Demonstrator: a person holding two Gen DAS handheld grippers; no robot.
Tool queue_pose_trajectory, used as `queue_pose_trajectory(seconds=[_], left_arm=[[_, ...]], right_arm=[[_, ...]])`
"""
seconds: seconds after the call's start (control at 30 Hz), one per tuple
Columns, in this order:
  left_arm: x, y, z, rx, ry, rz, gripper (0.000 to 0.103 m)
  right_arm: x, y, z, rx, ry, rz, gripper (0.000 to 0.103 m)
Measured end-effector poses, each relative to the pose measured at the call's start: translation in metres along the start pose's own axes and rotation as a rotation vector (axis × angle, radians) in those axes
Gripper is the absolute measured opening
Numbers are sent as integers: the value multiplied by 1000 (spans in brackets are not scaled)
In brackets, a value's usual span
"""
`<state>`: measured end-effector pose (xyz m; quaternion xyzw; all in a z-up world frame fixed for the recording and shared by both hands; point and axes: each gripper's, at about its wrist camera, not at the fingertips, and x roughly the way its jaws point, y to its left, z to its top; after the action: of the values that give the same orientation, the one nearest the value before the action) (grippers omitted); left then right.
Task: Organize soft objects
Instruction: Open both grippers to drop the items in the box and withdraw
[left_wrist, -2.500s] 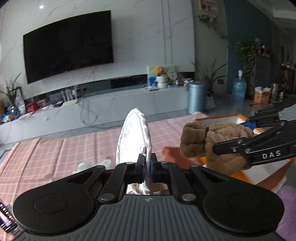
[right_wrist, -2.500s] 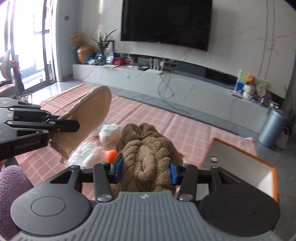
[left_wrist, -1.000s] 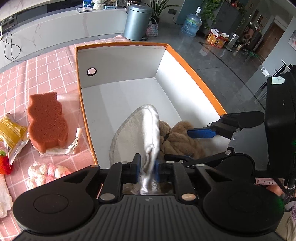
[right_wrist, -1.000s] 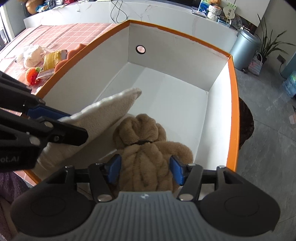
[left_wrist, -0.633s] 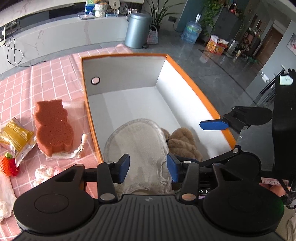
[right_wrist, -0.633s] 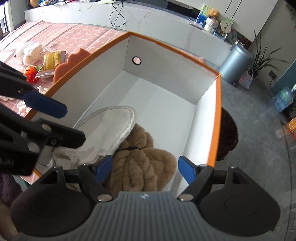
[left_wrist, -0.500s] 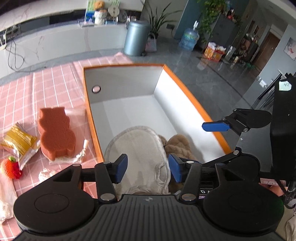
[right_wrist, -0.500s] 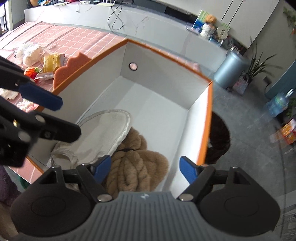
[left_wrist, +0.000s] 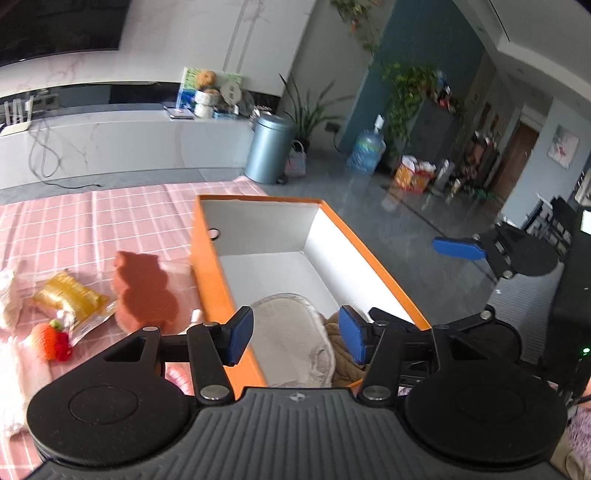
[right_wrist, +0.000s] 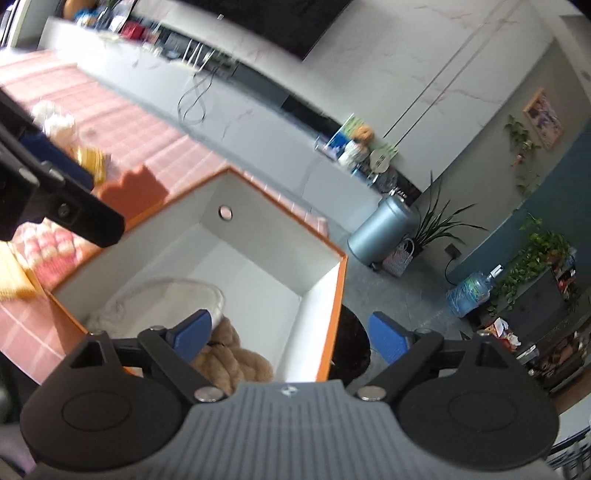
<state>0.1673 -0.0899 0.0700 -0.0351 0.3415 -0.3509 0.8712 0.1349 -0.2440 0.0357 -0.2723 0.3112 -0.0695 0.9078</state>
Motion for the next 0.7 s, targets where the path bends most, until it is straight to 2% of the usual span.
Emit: queue_pose_trajectory(seconds=[0.17,0.37,0.6,0.7], left_arm=[[-20,25,-20,-53,-57,38,61],[-37,49,-44,-110,-92,74,61],[-50,73,-78,-138,-80,149,61],[-54,89,-99,-161,-59,173,61]], right_arm=[[-18,14,-1,123,-81,23,91],[-39,48,-2,229,-199,127,90],[-51,97,5,262,-249,249,85],[-54,117,2,266,-248,300,77]])
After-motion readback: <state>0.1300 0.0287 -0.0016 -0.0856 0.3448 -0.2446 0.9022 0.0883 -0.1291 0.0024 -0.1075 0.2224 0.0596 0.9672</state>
